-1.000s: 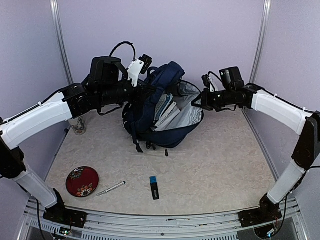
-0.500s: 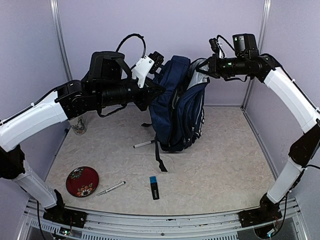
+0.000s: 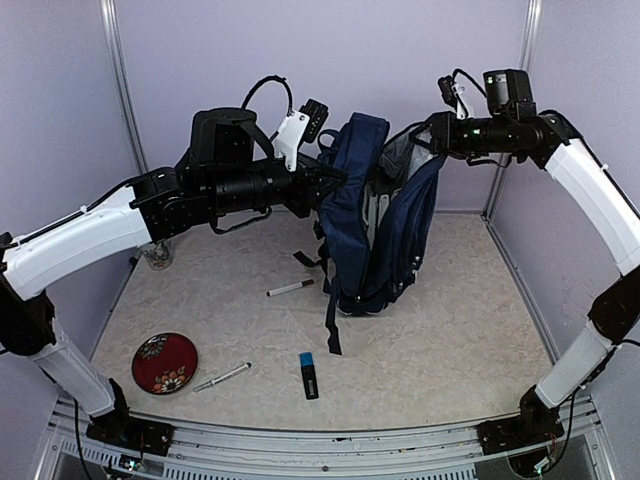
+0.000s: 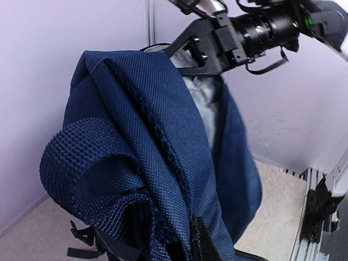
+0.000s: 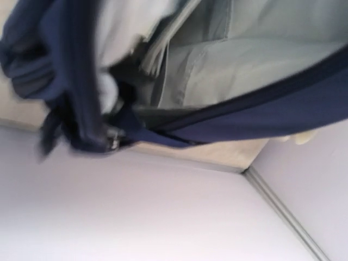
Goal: Pack the student bag
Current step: Pick up the student bag from the center of the board, then pass from the left arm to the right
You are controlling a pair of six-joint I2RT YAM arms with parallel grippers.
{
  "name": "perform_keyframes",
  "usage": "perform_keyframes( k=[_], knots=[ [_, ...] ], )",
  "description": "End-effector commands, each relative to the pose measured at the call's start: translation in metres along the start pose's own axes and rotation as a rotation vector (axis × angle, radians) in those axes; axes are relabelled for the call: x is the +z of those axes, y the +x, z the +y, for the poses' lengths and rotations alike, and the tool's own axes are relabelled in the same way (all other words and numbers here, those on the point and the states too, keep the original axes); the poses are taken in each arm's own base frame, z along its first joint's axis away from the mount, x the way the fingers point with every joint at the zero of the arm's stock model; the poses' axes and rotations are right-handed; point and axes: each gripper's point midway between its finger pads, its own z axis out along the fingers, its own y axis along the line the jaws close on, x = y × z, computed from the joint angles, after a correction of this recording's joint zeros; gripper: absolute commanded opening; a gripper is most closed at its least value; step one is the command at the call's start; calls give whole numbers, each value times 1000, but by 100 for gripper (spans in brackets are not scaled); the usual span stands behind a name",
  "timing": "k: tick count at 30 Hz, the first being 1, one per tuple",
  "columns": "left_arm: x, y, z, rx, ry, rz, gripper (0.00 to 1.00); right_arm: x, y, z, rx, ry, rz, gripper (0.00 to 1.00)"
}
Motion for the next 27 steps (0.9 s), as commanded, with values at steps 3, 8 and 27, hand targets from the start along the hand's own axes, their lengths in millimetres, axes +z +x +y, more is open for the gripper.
perform_keyframes(
  k=[3, 8, 27],
  knots=[
    [-12, -89, 26, -183, 15, -347, 0, -28, -42, 22, -197, -55, -117, 80],
    [-6, -86, 42, -224, -35, -356, 0, -57, -35, 34, -255, -64, -101, 100],
    [3, -72, 67, -256, -108, -354, 0, -90, 109, 26, -169, -151, 67, 100]
  ],
)
